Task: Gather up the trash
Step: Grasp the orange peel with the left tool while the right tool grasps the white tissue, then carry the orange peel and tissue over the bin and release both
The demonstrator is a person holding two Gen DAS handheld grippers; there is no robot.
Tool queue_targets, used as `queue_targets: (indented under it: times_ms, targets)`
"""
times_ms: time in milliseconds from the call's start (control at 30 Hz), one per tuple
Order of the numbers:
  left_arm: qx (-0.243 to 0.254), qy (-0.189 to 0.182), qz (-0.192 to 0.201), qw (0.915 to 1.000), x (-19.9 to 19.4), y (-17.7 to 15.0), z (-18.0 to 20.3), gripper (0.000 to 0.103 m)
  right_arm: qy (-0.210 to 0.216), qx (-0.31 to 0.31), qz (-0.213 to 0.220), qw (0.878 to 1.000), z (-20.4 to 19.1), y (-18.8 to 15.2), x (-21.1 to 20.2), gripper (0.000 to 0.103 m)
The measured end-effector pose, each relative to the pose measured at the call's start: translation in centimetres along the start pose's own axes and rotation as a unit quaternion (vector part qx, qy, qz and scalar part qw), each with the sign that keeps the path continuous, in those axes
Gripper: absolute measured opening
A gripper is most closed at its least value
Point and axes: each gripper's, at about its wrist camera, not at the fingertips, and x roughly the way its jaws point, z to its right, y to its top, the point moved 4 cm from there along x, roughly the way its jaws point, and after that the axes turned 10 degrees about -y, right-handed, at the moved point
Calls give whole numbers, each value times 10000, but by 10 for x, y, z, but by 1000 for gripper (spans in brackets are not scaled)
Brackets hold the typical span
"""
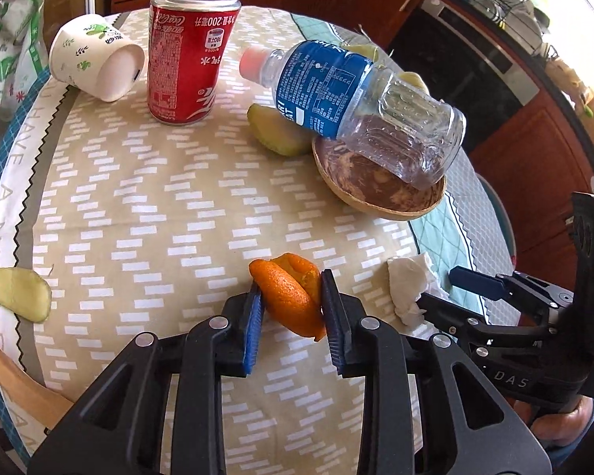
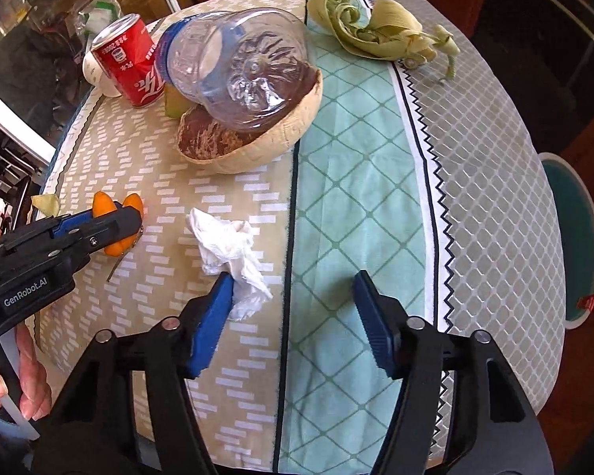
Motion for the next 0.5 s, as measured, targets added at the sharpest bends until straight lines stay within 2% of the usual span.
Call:
queue_targets:
  times_ms: [33,67,133,267,400,500]
  targets:
    - [-9,-15,-7,10000,0,0,1,31,24,-56,30,10000,-2,-1,-1,44]
    - [-15,-22,-6,10000,2,1,2,31,92,-105,59,9999,-7,0,-2,27]
    - [-23,-18,2,10000,2,2,1,31,330,-116,30,9994,-13,-1,-4,12]
    - [-14,-20,-3,10000,-3,-2,-5,31,471,-27,3,9989,-11,2,-5,7]
    - [23,-7,-28,10000,-6,-4,-11,31,645,187,-20,9977,6,9,-12,7]
    - [25,20,-24,10000,-5,-3,-7,31,614,182,23,9979,6,13,-13,11]
